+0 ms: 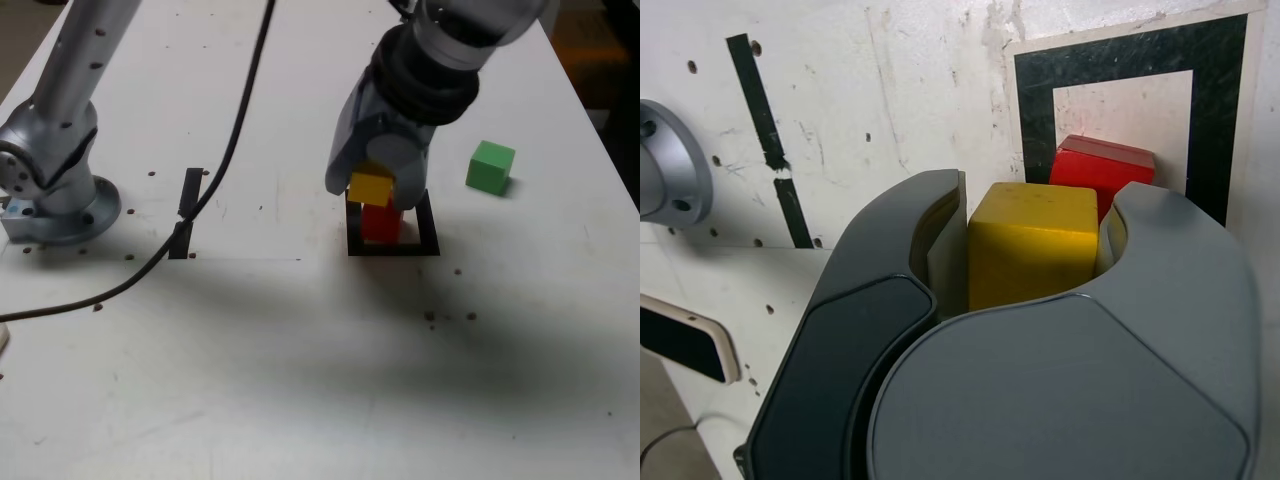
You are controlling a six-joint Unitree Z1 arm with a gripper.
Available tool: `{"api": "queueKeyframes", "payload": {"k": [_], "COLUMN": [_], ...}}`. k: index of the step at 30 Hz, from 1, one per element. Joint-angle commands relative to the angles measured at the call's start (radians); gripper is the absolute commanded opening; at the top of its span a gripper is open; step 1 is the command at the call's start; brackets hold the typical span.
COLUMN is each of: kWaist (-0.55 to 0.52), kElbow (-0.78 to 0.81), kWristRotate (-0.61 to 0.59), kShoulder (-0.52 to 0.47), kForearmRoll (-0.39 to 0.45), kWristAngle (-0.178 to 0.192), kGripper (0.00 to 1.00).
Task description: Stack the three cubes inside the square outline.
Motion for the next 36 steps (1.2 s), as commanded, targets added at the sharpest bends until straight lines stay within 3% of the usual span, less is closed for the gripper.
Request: {"api": "queueKeyframes", "payload": {"k": [1, 10, 28, 36], "kWaist": [0.003, 0.003, 0.003, 0.003], "kElbow": [0.016, 0.077, 0.104, 0.103], "kWristRotate": [0.000, 0.000, 0.004, 0.004], "kShoulder": [-0.022, -0.058, -0.058, -0.059], "kForearmRoll": [-0.018, -0.107, -0.151, -0.143], "kWristAngle": [0.000, -0.001, -0.001, 0.001], "kGripper": [0.12, 0.12, 0.12, 0.29]}}
